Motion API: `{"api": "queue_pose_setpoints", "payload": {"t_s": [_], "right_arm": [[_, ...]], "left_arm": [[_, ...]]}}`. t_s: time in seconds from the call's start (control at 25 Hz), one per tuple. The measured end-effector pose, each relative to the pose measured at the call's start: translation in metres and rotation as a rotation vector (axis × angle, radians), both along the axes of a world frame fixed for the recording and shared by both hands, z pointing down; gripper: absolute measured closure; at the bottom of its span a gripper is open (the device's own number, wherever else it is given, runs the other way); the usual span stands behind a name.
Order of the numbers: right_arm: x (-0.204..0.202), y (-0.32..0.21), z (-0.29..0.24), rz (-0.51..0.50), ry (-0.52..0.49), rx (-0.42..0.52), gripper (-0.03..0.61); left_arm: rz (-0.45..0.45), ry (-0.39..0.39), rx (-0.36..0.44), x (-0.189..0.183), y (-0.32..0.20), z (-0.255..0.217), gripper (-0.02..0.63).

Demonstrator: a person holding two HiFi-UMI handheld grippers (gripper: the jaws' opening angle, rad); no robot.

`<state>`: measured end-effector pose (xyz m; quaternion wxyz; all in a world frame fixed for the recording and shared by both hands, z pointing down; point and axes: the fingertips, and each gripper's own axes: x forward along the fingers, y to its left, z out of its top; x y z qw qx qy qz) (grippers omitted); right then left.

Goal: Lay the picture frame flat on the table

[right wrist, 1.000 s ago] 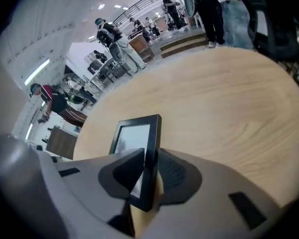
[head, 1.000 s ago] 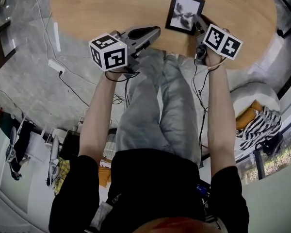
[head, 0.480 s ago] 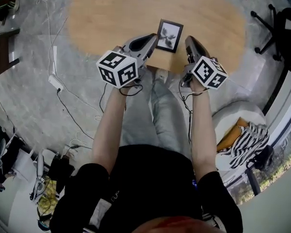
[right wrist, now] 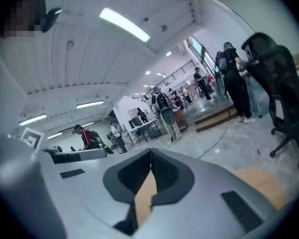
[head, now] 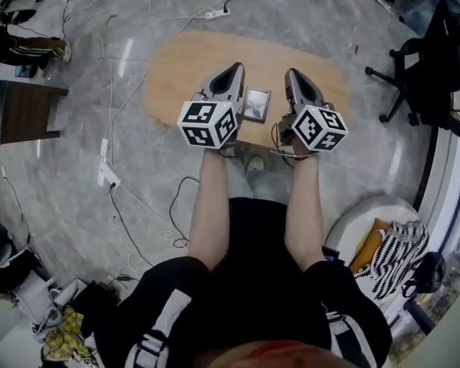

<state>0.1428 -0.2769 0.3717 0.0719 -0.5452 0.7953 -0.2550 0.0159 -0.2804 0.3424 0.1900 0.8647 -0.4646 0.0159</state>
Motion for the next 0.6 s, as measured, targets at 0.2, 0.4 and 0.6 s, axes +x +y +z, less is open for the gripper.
{"api": "queue_pose_setpoints", "payload": {"t_s": [0.2,0.4,0.6], "right_arm": [[0.007,0.016,-0.089,-0.002,0.116,0.143,0.568],[0.015,0.018,-0.131,-0.002,0.200,0.217,0.568],[0.015,0.024,-0.135,-0.005,0.231,0.231,0.568]], "left_arm": [[-0.080,-0.015,0.101,0.015,0.015,-0.061,0.604],[-0.079,-0.040,0.160,0.023,0.014,-0.097,0.604],[-0.088,-0.058,0.191,0.017,0.017,-0.111,0.604]]}}
